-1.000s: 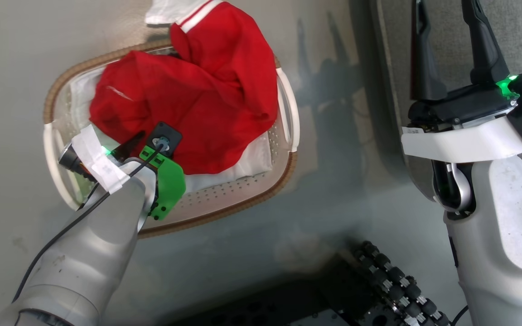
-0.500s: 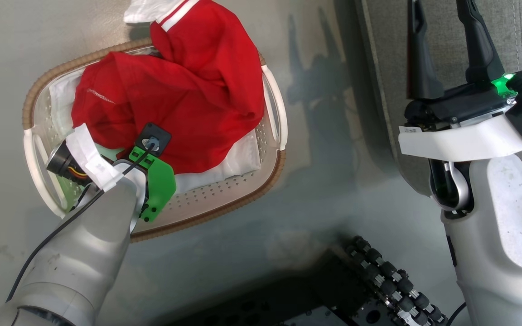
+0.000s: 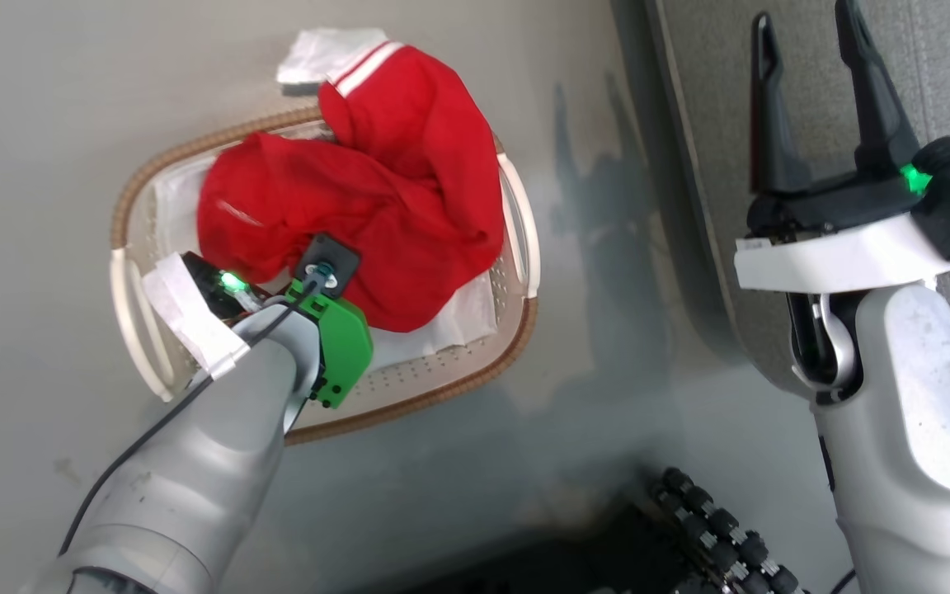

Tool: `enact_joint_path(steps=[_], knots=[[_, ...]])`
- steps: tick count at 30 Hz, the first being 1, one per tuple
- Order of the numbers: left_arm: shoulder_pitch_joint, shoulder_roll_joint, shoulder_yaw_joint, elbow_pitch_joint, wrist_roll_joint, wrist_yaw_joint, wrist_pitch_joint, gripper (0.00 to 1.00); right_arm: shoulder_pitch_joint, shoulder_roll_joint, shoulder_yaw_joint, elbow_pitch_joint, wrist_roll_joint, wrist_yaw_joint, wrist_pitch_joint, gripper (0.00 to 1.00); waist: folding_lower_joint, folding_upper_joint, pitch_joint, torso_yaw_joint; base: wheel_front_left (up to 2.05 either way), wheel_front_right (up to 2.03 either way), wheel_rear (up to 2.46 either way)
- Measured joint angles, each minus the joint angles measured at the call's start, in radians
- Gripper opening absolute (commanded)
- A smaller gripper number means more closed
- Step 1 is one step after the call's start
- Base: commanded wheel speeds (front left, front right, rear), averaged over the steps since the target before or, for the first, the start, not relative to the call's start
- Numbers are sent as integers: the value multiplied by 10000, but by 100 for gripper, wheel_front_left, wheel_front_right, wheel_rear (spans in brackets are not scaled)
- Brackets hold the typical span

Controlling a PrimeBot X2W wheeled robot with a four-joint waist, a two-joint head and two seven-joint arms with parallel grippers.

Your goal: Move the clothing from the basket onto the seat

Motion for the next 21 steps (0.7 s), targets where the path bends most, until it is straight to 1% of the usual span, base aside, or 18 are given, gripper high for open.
enact_joint_path(steps=[3, 8, 13, 17, 21], knots=[[110, -92, -144, -276, -71, -171, -309, 0, 300, 0, -153, 307, -226, 0, 0, 100, 0, 0, -469, 162, 0, 0, 0], [327, -198, -405, -878, -224, -316, -711, 0, 815, 8, -364, 863, -543, 0, 0, 100, 0, 0, -1338, 444, 0, 0, 0], [518, -267, -713, -1603, -533, -360, -861, 0, 1587, 6, -443, 1432, -742, 0, 0, 100, -1, 0, -2417, 747, 0, 0, 0], [614, -232, -949, -2238, -779, -389, -874, 0, 2213, 6, -393, 1839, -819, 0, 0, 100, -1, 0, -3325, 943, 0, 0, 0], [592, 15, -1369, -3078, -1216, -403, -604, 0, 2936, 6, -222, 2153, -865, 0, 0, 100, -1, 0, -4360, 1120, 0, 0, 0]])
